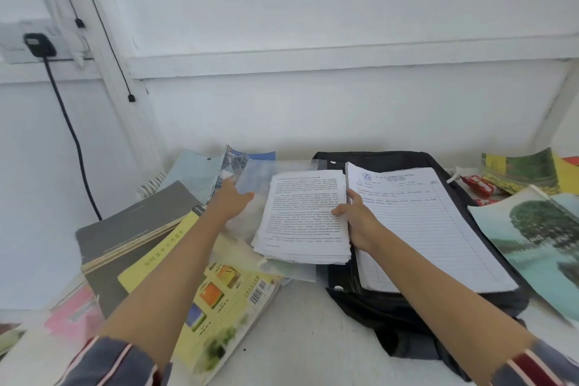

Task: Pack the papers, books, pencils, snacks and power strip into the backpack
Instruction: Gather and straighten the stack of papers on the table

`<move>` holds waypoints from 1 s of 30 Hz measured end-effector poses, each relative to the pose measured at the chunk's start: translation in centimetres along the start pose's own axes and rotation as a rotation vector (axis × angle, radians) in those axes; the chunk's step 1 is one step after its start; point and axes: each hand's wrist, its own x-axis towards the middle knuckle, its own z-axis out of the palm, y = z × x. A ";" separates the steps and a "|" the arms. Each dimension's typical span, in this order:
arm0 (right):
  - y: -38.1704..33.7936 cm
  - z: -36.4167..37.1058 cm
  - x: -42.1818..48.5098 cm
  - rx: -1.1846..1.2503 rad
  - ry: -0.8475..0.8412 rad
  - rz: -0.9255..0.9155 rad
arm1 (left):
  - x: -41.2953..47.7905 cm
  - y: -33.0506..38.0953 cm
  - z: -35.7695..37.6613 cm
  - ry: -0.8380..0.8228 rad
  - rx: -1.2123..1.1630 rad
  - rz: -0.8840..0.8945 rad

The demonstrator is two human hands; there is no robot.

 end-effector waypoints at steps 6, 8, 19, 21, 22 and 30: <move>0.6 2.2 0.8 0.132 -0.101 0.021 | 0.3 0.6 -1.1 -0.046 -0.525 -0.097; 1.0 3.1 0.9 0.193 -0.085 0.007 | 0.4 0.5 -1.5 -0.082 -0.692 -0.143; 0.1 3.7 0.1 -0.148 -0.089 -0.002 | 0.1 -0.4 -2.5 -0.166 -0.799 -0.154; -0.4 3.3 -0.3 -0.209 -0.085 -0.010 | 0.0 -0.3 -2.3 -0.148 -0.804 -0.144; -0.5 3.2 -0.6 -0.222 -0.084 -0.010 | 0.1 -0.4 -2.2 -0.142 -0.806 -0.136; -0.5 3.9 -0.9 -0.079 -0.095 0.017 | 0.1 -0.3 -2.2 -0.165 -0.803 -0.121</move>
